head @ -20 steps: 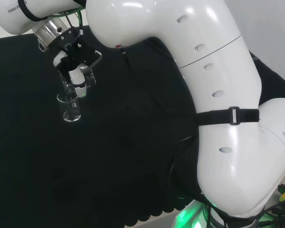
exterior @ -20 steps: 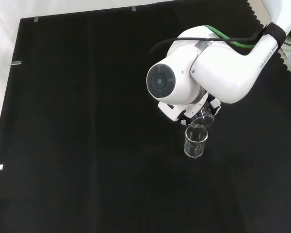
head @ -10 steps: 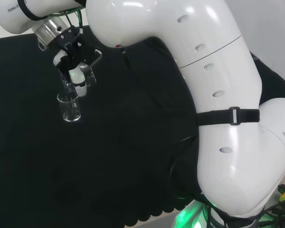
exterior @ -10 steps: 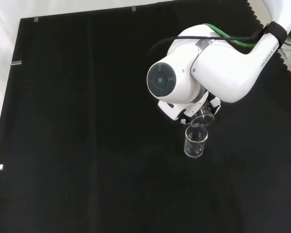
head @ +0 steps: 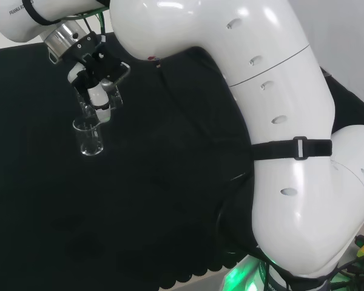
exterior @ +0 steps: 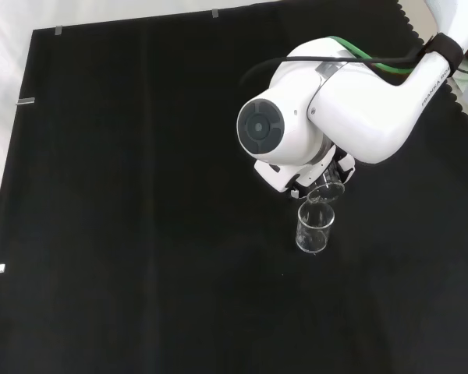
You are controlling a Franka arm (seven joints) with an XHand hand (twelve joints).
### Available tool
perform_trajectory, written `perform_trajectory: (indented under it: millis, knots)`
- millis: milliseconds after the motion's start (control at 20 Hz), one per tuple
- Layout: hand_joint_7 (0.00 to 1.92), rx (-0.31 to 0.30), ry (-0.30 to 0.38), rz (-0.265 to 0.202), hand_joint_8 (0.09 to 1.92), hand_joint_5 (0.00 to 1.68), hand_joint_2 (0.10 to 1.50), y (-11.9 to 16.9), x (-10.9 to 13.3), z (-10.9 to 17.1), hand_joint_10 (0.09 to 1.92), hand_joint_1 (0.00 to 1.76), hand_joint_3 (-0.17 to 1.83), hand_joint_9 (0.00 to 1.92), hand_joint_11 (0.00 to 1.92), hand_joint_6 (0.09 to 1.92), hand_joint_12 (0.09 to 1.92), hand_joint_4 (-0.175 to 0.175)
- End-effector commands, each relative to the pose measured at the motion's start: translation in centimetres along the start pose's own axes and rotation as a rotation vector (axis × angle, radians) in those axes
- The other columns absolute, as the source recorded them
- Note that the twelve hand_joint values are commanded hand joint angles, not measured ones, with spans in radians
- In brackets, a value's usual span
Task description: Pour the water from the handheld beaker into the one on the table.
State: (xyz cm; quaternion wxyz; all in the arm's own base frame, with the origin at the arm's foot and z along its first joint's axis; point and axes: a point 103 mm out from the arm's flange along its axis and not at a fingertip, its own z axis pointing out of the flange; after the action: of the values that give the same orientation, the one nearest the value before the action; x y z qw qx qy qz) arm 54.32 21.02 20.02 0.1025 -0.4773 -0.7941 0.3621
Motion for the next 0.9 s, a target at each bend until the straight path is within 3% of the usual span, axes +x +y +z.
perform_trajectory:
  millis: [50, 550, 800, 900]
  knots:
    - [1.67, -0.047, 0.035, -0.01, 0.09, 1.33, 0.51, -0.3, -0.4, -0.3, 0.45, 1.56, 0.74, 1.56, 1.22, 0.42, 0.7, -0.175]
    - [1.67, -0.199, 0.243, -0.071, 0.09, 1.33, 0.51, -1.5, -2.3, -0.4, 0.45, 1.56, 0.74, 1.56, 1.22, 0.42, 0.7, -0.175]
    - [1.67, -0.238, 0.338, -0.108, 0.09, 1.33, 0.51, -1.7, -3.3, 0.2, 0.45, 1.56, 0.74, 1.56, 1.22, 0.41, 0.7, -0.175]
    - [1.67, -0.25, 0.388, -0.144, 0.09, 1.33, 0.51, -1.8, -3.8, 0.6, 0.45, 1.56, 0.74, 1.56, 1.22, 0.41, 0.7, -0.175]
